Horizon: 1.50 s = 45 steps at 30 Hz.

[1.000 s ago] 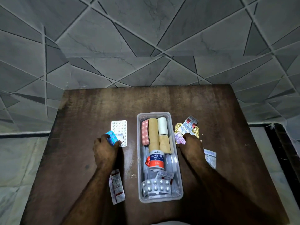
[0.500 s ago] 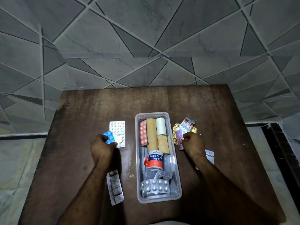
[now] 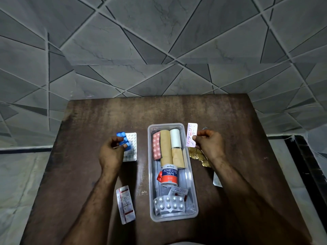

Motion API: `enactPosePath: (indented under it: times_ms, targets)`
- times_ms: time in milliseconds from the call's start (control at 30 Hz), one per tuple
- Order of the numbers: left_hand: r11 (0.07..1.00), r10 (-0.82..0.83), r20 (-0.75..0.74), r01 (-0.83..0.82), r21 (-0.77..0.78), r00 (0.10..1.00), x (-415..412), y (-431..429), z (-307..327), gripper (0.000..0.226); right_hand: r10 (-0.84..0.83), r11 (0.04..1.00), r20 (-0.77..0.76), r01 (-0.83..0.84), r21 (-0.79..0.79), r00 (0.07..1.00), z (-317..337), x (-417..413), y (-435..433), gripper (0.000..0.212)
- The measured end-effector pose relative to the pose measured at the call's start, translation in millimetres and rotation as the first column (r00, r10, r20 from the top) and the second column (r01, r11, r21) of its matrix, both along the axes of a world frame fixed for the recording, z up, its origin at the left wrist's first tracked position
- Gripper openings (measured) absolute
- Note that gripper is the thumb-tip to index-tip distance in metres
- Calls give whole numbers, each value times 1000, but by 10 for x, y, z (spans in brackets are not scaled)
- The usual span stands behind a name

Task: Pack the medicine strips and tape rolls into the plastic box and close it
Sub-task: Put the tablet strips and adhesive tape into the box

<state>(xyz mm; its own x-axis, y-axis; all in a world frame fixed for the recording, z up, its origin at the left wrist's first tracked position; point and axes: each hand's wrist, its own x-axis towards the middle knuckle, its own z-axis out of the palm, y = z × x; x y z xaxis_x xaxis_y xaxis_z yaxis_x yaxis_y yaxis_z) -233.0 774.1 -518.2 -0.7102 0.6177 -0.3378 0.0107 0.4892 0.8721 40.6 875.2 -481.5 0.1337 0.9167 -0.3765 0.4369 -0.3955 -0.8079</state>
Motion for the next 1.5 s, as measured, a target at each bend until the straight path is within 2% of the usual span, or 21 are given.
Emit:
enactPosePath:
  times_ms: [67, 133, 233, 467, 567, 700, 967, 1100, 1167, 1267, 1367, 1433, 1500]
  targets:
    - [997, -40, -8, 40, 59, 999, 144, 85, 161, 29, 22, 1000, -25, -22, 2, 999, 93, -107, -2, 7]
    - [990, -100, -24, 102, 101, 995, 321, 178, 276, 30, 47, 999, -40, -48, -20, 998, 154, -204, -11, 11]
    - [970, -208, -86, 217, 110, 974, 611, 305, 354, 31, 98, 994, 15, -97, -40, 995, 137, -331, -4, 14]
    - [921, -388, -203, 370, -121, 899, 1009, 473, 310, 26, 211, 977, 317, -202, -63, 924, 77, -516, 11, 19]
    - [894, -431, -226, 381, -235, 874, 1042, 533, 277, 26, 259, 965, 395, -255, -64, 881, 74, -565, 43, 24]
    - [885, -430, -221, 360, -295, 876, 1044, 575, 250, 31, 306, 948, 491, -310, -75, 815, 113, -632, 58, 28]
    - [878, -440, -234, 361, -316, 867, 1075, 564, 202, 28, 331, 940, 524, -323, -110, 785, 32, -653, 23, 29]
    - [845, -508, -264, 415, -337, 820, 1088, 545, 170, 26, 343, 932, 532, -350, -91, 774, -13, -636, 30, 26]
    - [836, -530, -278, 439, -330, 801, 1078, 532, 166, 27, 328, 936, 504, -347, -59, 799, -25, -612, 37, 26]
    - [871, -485, -321, 419, -256, 813, 1002, 510, 236, 27, 279, 950, 416, -312, 11, 866, -18, -498, 88, 23]
    - [947, -322, -367, 296, -127, 873, 790, 484, 330, 20, 192, 973, 314, -222, 63, 930, -5, -245, 136, 15]
    - [974, -227, -387, 214, -77, 894, 570, 424, 317, 18, 138, 982, 338, -173, 75, 931, -25, -16, 146, 14]
    - [978, -203, -388, 169, -121, 899, 309, 321, 200, 22, 129, 987, 402, -155, 34, 907, -73, 203, 145, 18]
